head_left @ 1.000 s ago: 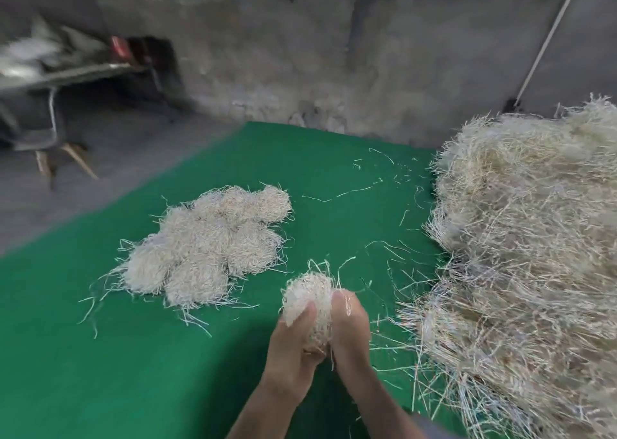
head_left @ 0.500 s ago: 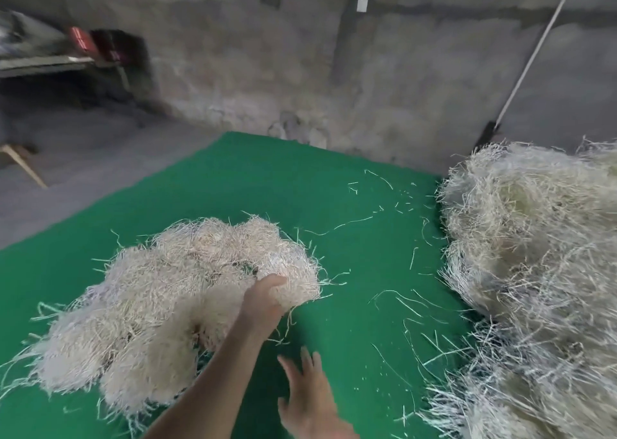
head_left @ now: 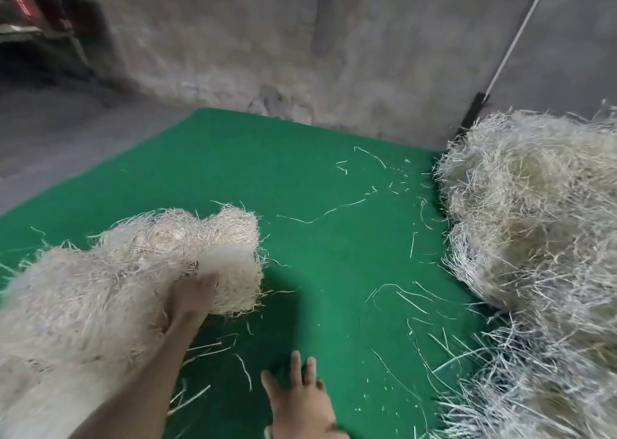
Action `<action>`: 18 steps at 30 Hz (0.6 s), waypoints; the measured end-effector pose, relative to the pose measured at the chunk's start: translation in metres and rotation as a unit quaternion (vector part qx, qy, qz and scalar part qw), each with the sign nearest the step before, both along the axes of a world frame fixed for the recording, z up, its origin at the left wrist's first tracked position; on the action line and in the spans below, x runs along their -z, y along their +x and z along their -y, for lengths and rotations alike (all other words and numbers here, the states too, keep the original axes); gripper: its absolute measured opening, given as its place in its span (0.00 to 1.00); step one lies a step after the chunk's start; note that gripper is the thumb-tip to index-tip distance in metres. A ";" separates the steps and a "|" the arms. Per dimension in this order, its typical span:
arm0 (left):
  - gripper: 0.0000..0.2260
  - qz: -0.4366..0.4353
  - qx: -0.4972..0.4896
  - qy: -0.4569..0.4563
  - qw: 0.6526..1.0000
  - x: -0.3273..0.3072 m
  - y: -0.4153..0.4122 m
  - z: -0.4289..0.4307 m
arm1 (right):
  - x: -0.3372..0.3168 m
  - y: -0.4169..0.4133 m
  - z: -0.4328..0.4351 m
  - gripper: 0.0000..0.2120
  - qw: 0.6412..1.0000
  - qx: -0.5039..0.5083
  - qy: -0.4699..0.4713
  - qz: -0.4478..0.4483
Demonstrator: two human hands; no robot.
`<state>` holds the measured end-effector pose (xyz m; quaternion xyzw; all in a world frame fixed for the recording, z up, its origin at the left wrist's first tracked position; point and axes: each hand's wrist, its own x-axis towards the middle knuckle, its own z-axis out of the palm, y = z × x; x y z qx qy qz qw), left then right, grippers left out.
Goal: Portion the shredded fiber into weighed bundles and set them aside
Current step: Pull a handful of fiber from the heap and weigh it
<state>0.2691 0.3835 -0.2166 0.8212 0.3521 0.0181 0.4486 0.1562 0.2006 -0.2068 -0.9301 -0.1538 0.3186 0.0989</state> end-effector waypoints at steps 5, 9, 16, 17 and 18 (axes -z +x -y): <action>0.11 0.084 -0.033 0.049 0.995 0.012 -0.003 -0.009 | 0.006 0.003 0.003 0.29 0.999 -0.037 -0.018 0.006; 0.25 0.190 0.067 0.248 0.948 0.011 -0.016 0.042 | 0.006 0.002 0.003 0.34 0.999 -0.039 -0.025 -0.012; 0.23 -0.013 0.328 0.500 0.801 0.015 -0.029 0.034 | 0.002 0.000 0.009 0.35 0.998 -0.058 -0.036 -0.010; 0.21 -0.024 0.319 0.515 0.796 0.013 -0.030 0.024 | 0.002 -0.001 0.009 0.35 0.998 -0.059 -0.036 -0.006; 0.19 -0.026 0.312 0.524 0.792 0.012 -0.033 0.013 | 0.001 -0.002 0.010 0.35 0.998 -0.060 -0.036 -0.001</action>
